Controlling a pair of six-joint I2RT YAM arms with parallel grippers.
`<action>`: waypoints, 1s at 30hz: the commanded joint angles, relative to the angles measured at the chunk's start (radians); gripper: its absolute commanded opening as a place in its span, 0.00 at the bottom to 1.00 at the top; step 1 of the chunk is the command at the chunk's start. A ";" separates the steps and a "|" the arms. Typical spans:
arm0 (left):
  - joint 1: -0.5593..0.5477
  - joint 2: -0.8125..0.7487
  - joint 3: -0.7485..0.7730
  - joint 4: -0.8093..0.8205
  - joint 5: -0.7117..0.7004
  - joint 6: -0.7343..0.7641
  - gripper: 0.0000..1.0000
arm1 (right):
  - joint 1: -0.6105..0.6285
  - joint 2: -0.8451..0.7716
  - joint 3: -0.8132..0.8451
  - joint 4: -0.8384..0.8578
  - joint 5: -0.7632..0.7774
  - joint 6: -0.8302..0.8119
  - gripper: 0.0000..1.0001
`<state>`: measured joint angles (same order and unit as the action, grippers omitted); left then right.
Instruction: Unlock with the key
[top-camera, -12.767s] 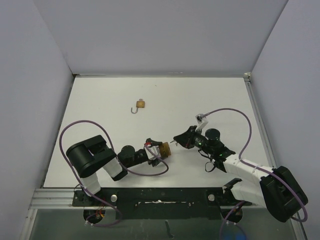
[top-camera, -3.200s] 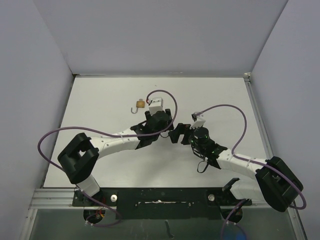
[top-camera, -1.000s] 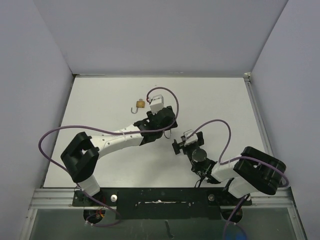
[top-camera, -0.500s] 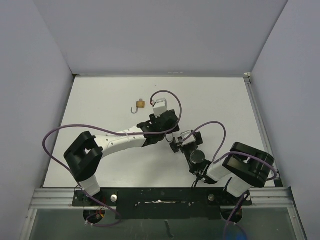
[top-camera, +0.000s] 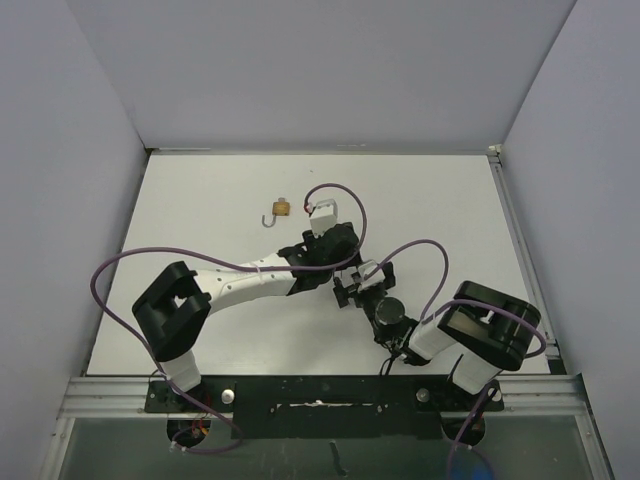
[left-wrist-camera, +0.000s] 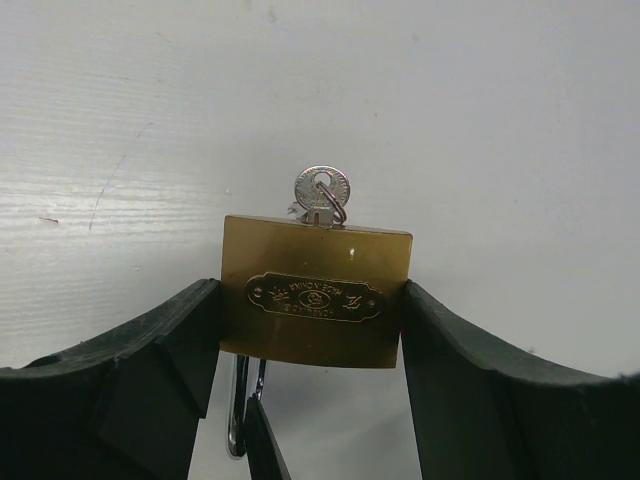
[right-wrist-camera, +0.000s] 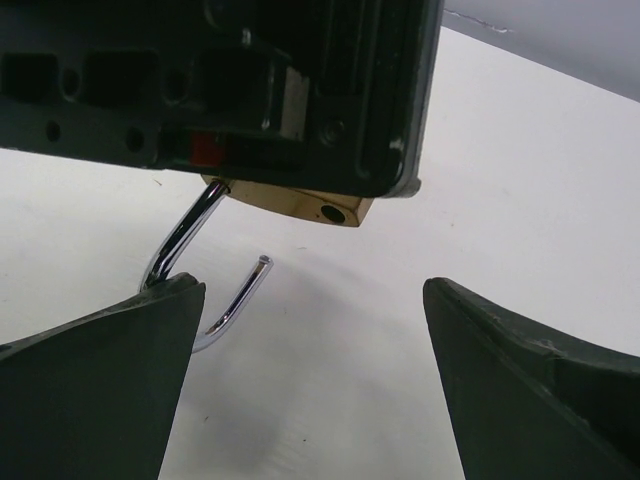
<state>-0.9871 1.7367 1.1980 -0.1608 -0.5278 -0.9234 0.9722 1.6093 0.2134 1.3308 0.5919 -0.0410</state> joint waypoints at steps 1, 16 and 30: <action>-0.004 -0.082 0.062 0.187 -0.037 -0.027 0.00 | 0.015 0.004 0.010 0.110 -0.060 0.057 0.98; -0.001 -0.082 0.017 0.179 -0.075 -0.040 0.00 | 0.041 -0.097 -0.049 0.125 0.130 0.015 0.98; -0.001 -0.114 0.007 0.178 -0.072 -0.044 0.00 | 0.034 -0.107 -0.027 -0.035 0.214 0.028 0.98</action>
<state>-0.9867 1.7351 1.1835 -0.1146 -0.5682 -0.9401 1.0088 1.4918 0.1627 1.2762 0.7586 -0.0196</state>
